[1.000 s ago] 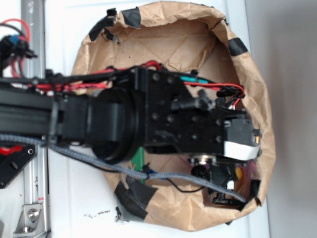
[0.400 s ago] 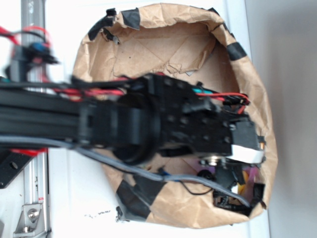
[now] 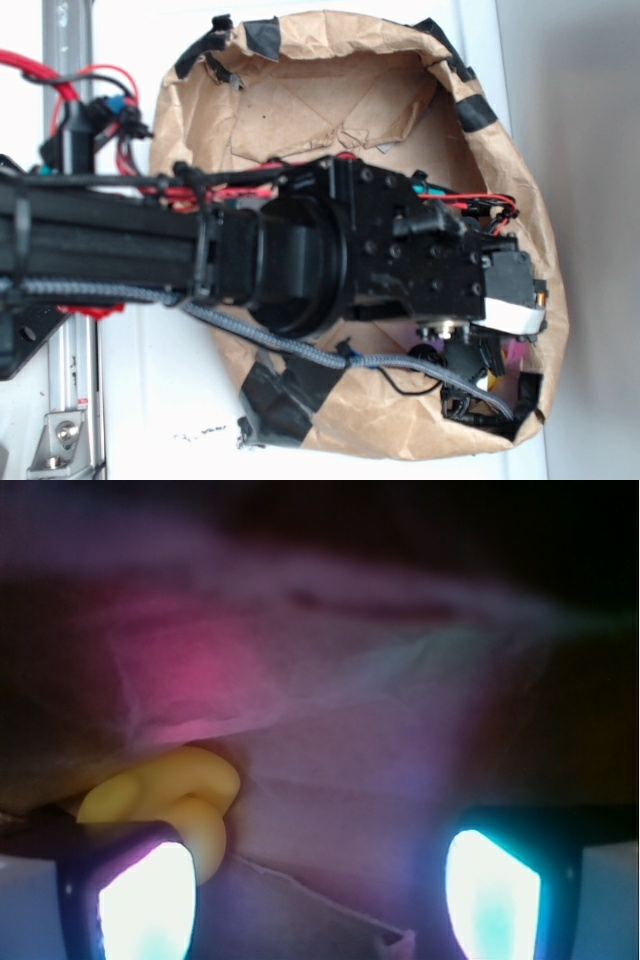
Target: Grab the yellow duck.
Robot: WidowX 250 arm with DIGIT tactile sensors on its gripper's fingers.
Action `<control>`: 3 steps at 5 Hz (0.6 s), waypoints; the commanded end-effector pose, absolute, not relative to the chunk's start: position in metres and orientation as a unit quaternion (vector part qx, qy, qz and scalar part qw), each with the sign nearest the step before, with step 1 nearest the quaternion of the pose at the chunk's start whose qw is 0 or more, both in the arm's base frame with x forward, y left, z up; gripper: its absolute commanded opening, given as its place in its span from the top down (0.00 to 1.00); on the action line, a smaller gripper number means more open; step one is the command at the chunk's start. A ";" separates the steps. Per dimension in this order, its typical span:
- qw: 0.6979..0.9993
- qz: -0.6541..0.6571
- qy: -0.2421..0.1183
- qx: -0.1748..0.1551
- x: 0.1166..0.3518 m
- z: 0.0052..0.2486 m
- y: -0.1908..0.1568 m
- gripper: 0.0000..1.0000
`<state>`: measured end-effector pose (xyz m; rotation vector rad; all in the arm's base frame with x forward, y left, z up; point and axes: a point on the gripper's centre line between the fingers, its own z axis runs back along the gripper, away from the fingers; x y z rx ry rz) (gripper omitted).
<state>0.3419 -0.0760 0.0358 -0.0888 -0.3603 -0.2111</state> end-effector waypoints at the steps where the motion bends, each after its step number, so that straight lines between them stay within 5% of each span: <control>1: 0.981 -0.036 -0.190 0.011 0.321 0.067 -0.036 0.00; 2: 0.982 0.006 -0.187 0.022 0.315 0.076 -0.007 0.00; 3: 0.973 -0.019 -0.225 -0.040 0.314 0.087 -0.016 0.00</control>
